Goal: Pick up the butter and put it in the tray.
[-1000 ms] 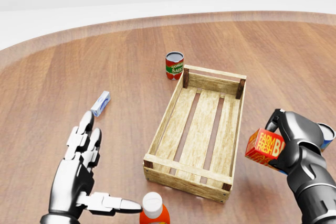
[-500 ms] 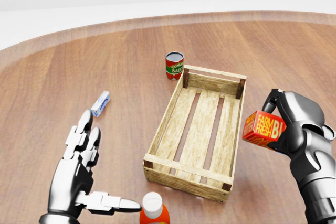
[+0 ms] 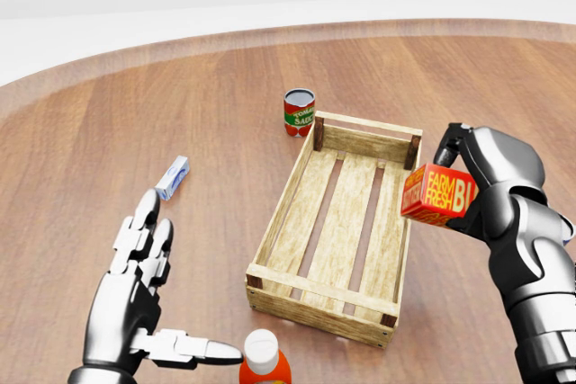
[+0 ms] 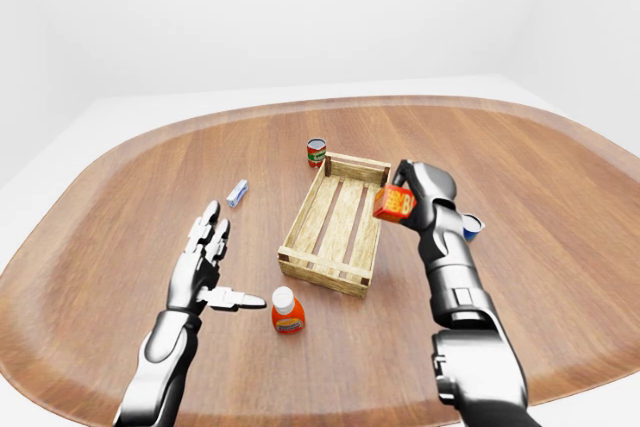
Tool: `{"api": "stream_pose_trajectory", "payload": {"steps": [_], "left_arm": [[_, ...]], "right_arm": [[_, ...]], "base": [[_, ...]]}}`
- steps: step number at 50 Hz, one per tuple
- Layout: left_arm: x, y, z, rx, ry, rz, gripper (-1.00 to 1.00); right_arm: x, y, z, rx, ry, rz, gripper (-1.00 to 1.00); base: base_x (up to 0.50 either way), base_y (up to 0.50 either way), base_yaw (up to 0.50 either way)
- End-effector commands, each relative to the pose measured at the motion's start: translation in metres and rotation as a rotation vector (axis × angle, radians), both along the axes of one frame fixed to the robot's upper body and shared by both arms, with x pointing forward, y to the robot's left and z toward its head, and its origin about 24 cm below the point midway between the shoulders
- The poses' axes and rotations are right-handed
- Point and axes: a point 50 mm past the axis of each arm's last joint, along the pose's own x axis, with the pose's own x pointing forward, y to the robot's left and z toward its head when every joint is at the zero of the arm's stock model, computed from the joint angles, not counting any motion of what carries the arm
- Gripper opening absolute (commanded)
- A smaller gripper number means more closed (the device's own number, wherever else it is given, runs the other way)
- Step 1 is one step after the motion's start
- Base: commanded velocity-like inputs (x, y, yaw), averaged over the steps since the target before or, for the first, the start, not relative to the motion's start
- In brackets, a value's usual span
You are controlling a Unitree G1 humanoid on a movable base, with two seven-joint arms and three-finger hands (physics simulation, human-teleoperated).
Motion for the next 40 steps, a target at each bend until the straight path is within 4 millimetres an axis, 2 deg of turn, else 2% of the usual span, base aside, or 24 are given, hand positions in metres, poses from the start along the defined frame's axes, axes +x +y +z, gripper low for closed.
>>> {"api": "stream_pose_trajectory", "payload": {"steps": [1,15,40], "left_arm": [[0.0,0.0,0.0,0.001,-0.002,0.0,1.0],[0.0,0.0,-0.002,0.002,0.005,0.0,1.0],[-0.001,0.0,-0.002,0.005,0.004,0.002,1.0]], "right_arm": [[0.008,0.012,0.023,-0.017,-0.076,0.036,-1.0],[0.017,0.03,0.038,-0.031,-0.092,0.088,-1.0],[0.031,0.053,0.045,-0.018,-0.096,0.122,-1.0]], "base": [[0.0,0.0,0.0],[0.0,0.0,0.0],[0.0,0.0,0.0]]}}
